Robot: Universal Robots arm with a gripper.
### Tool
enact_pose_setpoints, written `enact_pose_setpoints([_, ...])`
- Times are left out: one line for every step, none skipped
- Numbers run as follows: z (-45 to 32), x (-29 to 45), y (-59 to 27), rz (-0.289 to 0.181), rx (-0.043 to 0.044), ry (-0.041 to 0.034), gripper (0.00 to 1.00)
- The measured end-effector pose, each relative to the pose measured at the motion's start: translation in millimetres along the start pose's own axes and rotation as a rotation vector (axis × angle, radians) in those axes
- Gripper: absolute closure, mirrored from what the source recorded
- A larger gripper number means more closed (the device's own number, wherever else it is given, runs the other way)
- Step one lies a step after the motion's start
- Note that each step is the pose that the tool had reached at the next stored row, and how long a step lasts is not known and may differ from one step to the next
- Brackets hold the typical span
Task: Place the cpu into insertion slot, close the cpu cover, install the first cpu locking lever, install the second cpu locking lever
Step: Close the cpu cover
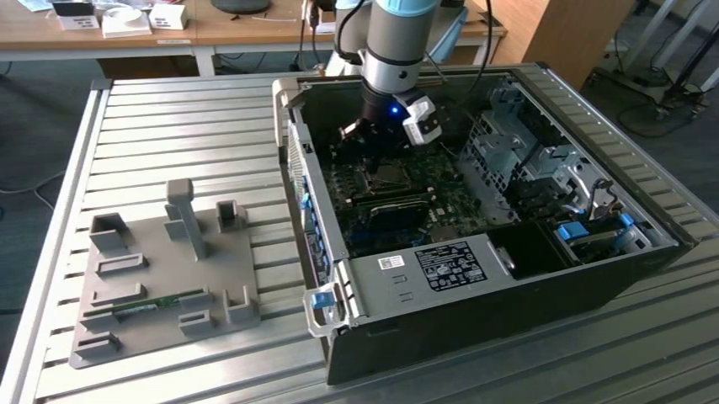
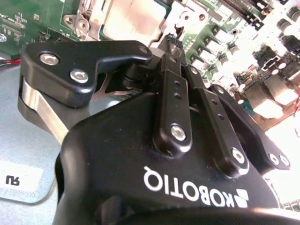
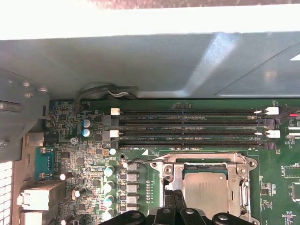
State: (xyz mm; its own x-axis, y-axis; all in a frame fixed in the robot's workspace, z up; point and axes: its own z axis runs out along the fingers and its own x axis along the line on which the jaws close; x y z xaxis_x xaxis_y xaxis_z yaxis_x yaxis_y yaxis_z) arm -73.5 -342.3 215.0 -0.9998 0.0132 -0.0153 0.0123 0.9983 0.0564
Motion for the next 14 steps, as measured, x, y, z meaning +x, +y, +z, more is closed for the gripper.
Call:
enact_pose_setpoints([-0.1, 0.0, 0.0, 0.000, 0.0002, 0.0001, 0.89])
enact_pose_setpoints([-0.1, 0.0, 0.0, 0.000, 0.0002, -0.0005, 0.89])
enact_pose_setpoints([-0.1, 0.0, 0.0, 0.000, 0.0002, -0.0020, 0.89])
enact_pose_setpoints([-0.1, 0.0, 0.0, 0.000, 0.0001, -0.0034, 0.89])
enact_pose_setpoints([-0.1, -0.3, 0.0, 0.000, 0.0000, -0.0041, 0.89])
enact_pose_setpoints([-0.2, -1.2, 0.0, 0.000, 0.0002, -0.0042, 0.89])
enact_pose_setpoints([-0.2, -2.5, 0.0, 0.000, 0.0001, -0.0044, 0.89])
enact_pose_setpoints([-0.1, -4.3, 0.0, 0.000, -0.0001, -0.0045, 0.89])
enact_pose_setpoints([-0.1, -6.2, 0.1, 0.000, -0.0001, -0.0045, 0.89])
enact_pose_setpoints([0.0, -8.2, 0.1, 0.000, -0.0001, -0.0045, 0.89])
enact_pose_setpoints([0.0, -10.3, 0.1, 0.000, -0.0001, -0.0045, 0.89])
enact_pose_setpoints([0.1, -12.5, 0.1, 0.000, -0.0001, -0.0045, 0.89])
enact_pose_setpoints([0.1, -14.9, 0.2, 0.000, -0.0001, -0.0045, 0.89])
enact_pose_setpoints([0.1, -17.1, 0.2, 0.000, -0.0001, -0.0044, 0.89])
